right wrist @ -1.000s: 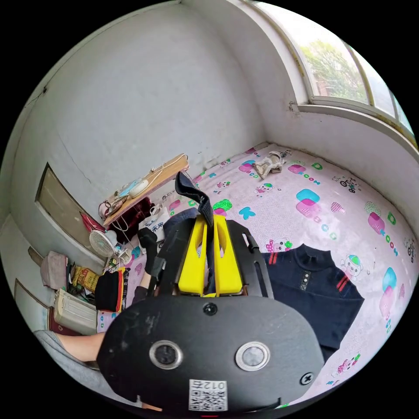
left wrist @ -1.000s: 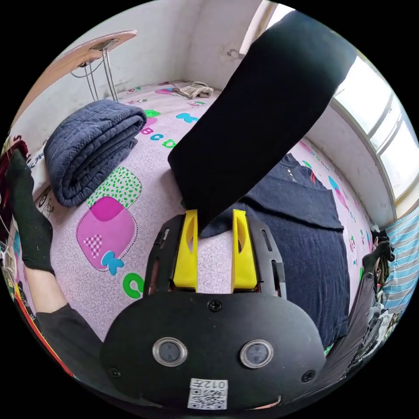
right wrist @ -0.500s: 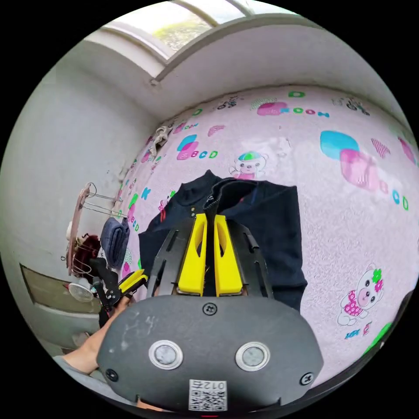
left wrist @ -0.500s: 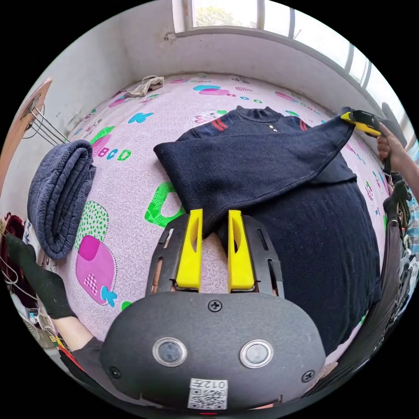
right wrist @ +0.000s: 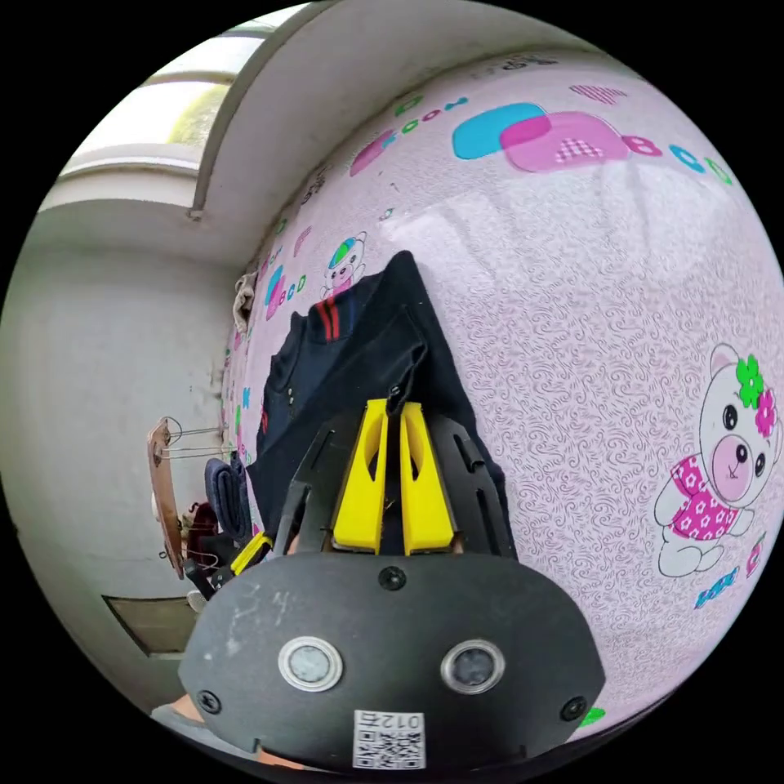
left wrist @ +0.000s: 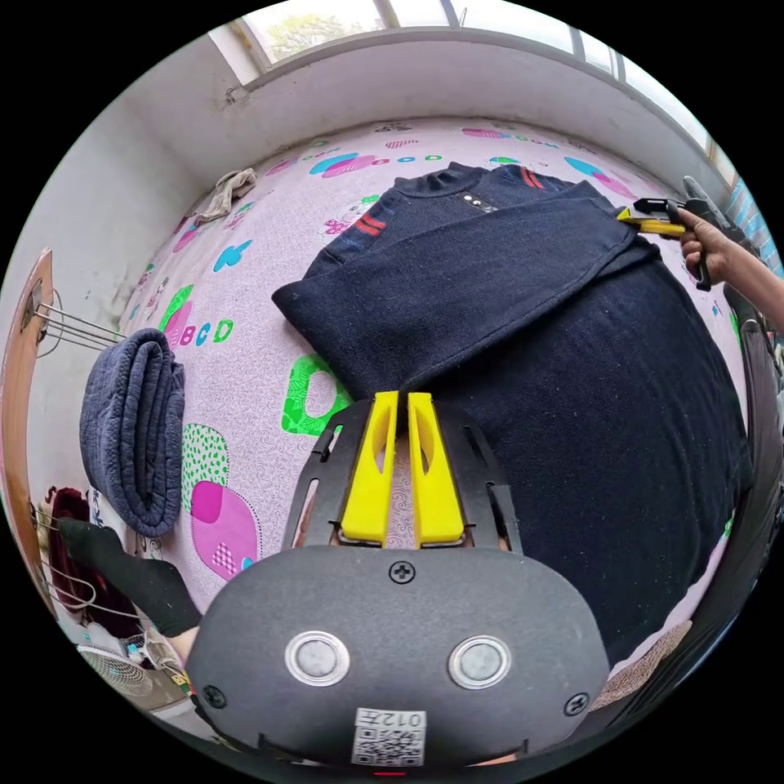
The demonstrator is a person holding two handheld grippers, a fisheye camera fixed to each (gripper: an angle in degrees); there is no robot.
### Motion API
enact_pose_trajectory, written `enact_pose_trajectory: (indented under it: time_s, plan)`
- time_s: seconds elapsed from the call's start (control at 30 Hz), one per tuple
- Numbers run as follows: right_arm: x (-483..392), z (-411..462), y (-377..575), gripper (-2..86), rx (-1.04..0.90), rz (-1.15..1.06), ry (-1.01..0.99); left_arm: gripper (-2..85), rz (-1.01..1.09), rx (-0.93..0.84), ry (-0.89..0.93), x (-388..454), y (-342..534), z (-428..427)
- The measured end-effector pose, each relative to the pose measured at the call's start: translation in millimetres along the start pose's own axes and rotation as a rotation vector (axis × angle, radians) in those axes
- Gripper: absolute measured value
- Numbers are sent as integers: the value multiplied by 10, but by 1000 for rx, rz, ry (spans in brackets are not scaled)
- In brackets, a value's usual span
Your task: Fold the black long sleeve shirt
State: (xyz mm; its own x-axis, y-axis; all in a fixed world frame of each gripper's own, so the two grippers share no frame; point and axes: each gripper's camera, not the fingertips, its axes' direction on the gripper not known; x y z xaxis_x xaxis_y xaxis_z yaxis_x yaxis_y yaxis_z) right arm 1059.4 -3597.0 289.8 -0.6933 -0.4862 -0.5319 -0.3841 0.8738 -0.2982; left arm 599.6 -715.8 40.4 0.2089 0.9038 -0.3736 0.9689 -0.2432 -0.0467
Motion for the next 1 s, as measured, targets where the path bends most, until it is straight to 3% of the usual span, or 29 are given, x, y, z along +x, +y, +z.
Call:
enact_pose_trajectory:
  time_s: [0.13,0.23,0.33,0.43,0.57,0.67,0.77,1.0]
  plan:
    - [75,-414,-10,2,17,37,-27,7,20,-22,29,-94,57,-3]
    - [-130,-911,31,-3,88,-19,75,7,-80,-5,65,-310,159,-46]
    - [-746,-1132,131,-6,133,-211,161,8,-216,88,71,-470,139,-156]
    - [-1448,-753,280,-8,9,-394,221,9,-201,111,141,-350,-161,-115]
    - [-1973,-89,590,-8,-142,-531,478,8,-141,31,156,-114,-502,131]
    - [-2153,-54,740,-9,-121,-564,488,6,-98,-127,67,1,-574,482]
    - [-2391,-40,820,-9,-149,-537,493,5,-82,-72,15,33,-570,486]
    - [-2901,-368,2117,-8,-291,-686,478,8,-91,-88,217,46,-416,198]
